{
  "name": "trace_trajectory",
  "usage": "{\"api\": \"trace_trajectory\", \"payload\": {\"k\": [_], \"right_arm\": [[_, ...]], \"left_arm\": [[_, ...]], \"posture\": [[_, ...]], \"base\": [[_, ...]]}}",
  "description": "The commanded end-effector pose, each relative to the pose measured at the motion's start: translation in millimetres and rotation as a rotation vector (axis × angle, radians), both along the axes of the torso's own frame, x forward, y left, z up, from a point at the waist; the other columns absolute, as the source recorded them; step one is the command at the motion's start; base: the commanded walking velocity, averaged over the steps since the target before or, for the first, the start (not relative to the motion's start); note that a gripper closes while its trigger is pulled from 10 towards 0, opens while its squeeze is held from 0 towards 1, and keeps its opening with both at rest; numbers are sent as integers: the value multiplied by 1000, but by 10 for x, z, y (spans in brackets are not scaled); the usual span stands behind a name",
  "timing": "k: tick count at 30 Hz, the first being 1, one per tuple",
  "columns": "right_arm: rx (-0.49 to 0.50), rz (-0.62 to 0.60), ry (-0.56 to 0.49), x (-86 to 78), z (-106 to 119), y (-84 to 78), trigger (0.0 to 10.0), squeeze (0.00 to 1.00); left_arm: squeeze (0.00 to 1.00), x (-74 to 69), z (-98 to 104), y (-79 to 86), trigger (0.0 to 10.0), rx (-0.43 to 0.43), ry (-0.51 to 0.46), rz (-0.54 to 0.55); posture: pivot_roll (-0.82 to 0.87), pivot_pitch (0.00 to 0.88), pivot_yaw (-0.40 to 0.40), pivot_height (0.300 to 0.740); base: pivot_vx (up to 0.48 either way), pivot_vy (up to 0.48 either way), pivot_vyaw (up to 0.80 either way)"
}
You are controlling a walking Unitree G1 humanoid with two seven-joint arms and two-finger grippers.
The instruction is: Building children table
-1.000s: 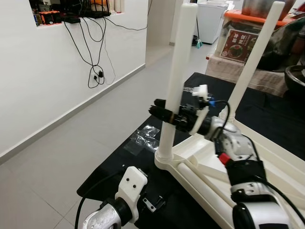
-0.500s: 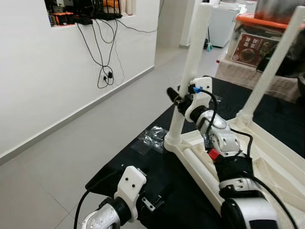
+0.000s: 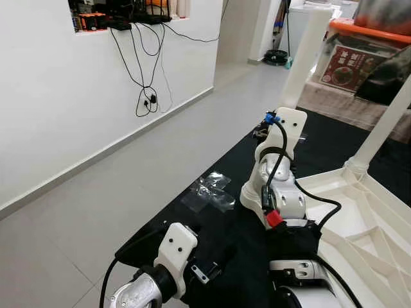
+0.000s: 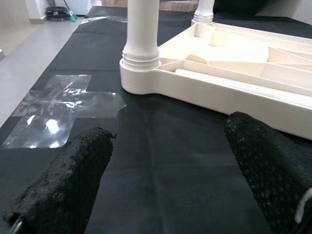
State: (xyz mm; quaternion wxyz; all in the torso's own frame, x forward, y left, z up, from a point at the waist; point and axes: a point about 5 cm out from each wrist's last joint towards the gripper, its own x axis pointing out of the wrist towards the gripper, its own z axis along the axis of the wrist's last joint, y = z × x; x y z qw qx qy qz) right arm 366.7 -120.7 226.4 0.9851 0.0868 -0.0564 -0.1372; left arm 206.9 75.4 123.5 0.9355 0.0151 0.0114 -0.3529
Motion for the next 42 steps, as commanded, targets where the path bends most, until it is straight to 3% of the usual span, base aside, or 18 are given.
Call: {"api": "trace_trajectory", "payload": {"k": [1,8,13,14,15,17,19,20,21,23,24,27,29,32,36,38,41,42], "right_arm": [[60,32,41,-20,-182,22,10000,1000],[25,114,-9,-148,-230,46,10000,1000],[1,222,-35,-310,-282,-48,10000,1000],[-5,289,-33,-352,-313,-47,10000,573],[-7,345,-31,-382,-339,-43,10000,0],[-6,381,-27,-400,-358,-38,10000,0],[17,618,15,-502,-490,-25,10000,0],[17,618,15,-502,-490,-25,10000,0],[-23,767,48,-570,-577,-180,10000,0],[-25,789,61,-581,-588,-225,10000,0],[-25,789,61,-581,-588,-225,10000,0],[-74,795,103,-538,-613,-462,10000,0],[-171,691,165,-402,-603,-877,10000,0],[-246,623,195,-308,-529,-1071,10000,0],[-230,497,124,-207,-280,-1212,10000,0],[-238,471,30,-211,-150,-1165,10000,0],[-237,470,7,-220,-134,-1132,10000,0],[-202,478,-29,-247,-124,-1034,10000,0]], "left_arm": [[0,-6,-33,-9,10000,5,16,-1],[0,-1,-35,-14,10000,3,15,1],[0,0,-41,-12,10000,3,15,2],[0,0,-43,-11,10000,3,15,1],[0,0,-44,-10,10000,3,15,0],[0,0,-44,-10,10000,3,15,0],[0,0,-49,-15,10000,2,16,-3],[0,0,-49,-15,10000,2,16,-3],[0,-3,-56,-21,10000,2,18,-6],[0,-4,-57,-22,10000,2,17,-7],[0,-4,-57,-22,10000,2,17,-7],[0,-5,-60,-22,10000,2,18,-6],[0,-6,-60,-24,10000,3,17,-7],[0,-4,-58,-24,10000,4,18,-6],[0,0,-62,-21,10000,11,22,3],[0,4,-60,-19,10000,12,21,3],[0,6,-61,-18,10000,12,22,3],[0,12,-62,-18,10000,13,23,6]], "posture": [[90,38,-84,740],[87,34,-84,740],[78,29,-86,740],[74,25,-85,740],[74,25,-85,740],[74,25,-85,740],[69,17,-81,740],[69,17,-81,740],[68,10,-83,740],[68,10,-83,740],[68,10,-83,740],[65,7,-80,740],[64,6,-83,740],[65,11,-85,740],[62,16,-85,740],[64,22,-86,740],[62,23,-82,740],[67,23,-83,740]], "base": [[0,0,0],[0,0,0],[0,0,0],[0,0,0],[0,0,0],[0,0,0],[0,0,0],[0,0,0],[0,0,0],[0,0,0],[0,0,0],[0,0,0],[0,0,0],[0,0,0],[0,0,0],[0,0,0],[0,0,0],[0,0,-688]]}}
